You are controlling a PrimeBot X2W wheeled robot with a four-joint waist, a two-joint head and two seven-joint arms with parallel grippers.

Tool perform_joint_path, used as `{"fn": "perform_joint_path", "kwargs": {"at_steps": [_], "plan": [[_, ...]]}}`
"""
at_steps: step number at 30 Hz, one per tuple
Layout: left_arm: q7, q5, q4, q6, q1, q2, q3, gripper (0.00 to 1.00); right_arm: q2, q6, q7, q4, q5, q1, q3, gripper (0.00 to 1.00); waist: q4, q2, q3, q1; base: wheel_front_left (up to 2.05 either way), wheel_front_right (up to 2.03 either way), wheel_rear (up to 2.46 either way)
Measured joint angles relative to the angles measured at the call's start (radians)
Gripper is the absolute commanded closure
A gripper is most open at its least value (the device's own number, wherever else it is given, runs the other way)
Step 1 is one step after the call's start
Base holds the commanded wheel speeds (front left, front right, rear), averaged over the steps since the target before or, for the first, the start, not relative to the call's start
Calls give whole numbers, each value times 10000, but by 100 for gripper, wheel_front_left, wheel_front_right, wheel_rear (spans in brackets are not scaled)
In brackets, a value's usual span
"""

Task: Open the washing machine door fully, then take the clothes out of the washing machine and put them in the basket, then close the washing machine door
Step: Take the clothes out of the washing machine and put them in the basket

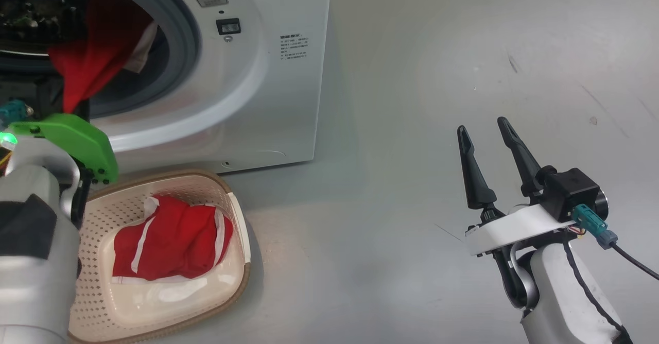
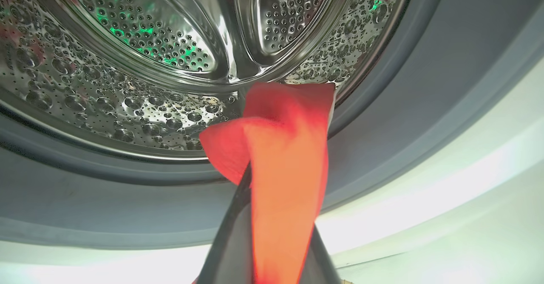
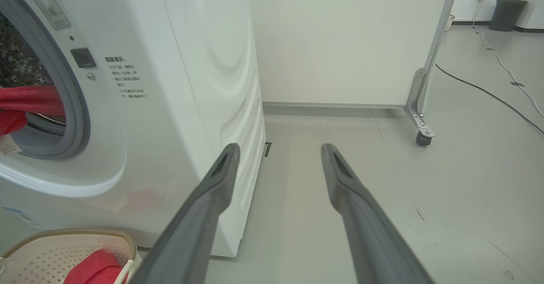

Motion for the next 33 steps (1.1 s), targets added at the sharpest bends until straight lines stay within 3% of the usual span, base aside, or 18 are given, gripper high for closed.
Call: {"fn": "perform_joint_path", "kwargs": {"at_steps": [8,20,28,33], "plan": [[-949,-188,56,0,1161,-295,-251,100,2,100,0,228,0,476,-54,0,340,0,-957,0,0,0,0],[-1191,-357,-313,0,2467,-441,-226,100,2,173,0,359,-2,1225,-165,0,888,0,-2257,-1,0,0,0],[-1277,-355,-1373,23,2880,-362,58,100,8,196,0,272,-15,1404,-278,0,1285,0,-2658,0,0,0,0],[-1277,-359,-2836,121,3080,-360,443,100,4,199,0,263,-21,1490,-280,0,1392,0,-2745,0,0,0,0]]}}
